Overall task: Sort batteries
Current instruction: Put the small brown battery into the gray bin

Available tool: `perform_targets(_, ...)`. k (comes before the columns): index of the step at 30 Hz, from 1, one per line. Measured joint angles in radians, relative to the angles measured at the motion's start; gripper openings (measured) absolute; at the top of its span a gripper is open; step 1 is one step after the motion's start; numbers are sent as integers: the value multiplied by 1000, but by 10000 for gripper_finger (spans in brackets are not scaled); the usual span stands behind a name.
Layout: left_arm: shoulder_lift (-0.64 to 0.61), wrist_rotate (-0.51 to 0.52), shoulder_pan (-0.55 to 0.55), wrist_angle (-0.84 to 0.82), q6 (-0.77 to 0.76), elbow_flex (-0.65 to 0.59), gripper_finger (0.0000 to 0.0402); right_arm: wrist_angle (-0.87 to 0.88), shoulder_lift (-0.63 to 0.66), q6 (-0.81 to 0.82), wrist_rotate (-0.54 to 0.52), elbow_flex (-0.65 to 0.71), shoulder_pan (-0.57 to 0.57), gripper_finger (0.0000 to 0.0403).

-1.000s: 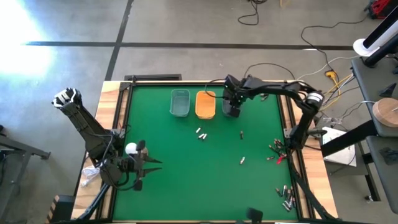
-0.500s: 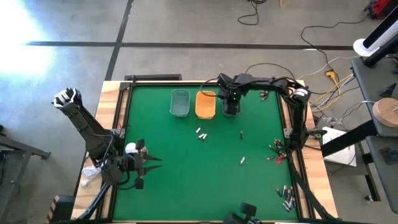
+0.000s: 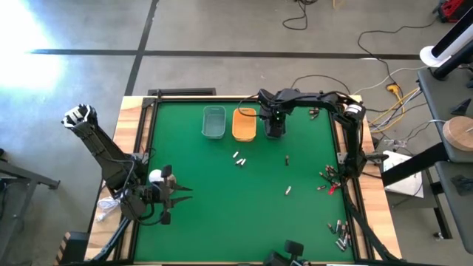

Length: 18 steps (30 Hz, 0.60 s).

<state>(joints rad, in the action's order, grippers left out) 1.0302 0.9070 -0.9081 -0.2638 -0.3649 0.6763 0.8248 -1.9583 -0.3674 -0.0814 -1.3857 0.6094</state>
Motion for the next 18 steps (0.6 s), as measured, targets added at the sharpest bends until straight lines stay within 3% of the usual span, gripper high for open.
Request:
perform_targets(12, 0, 0, 0, 0, -4, 0, 80, -1, -1, 27, 0, 1, 0, 55)
perform_targets(18, 0, 0, 0, 0, -4, 0, 80, 0, -1, 35, -5, 0, 0, 85)
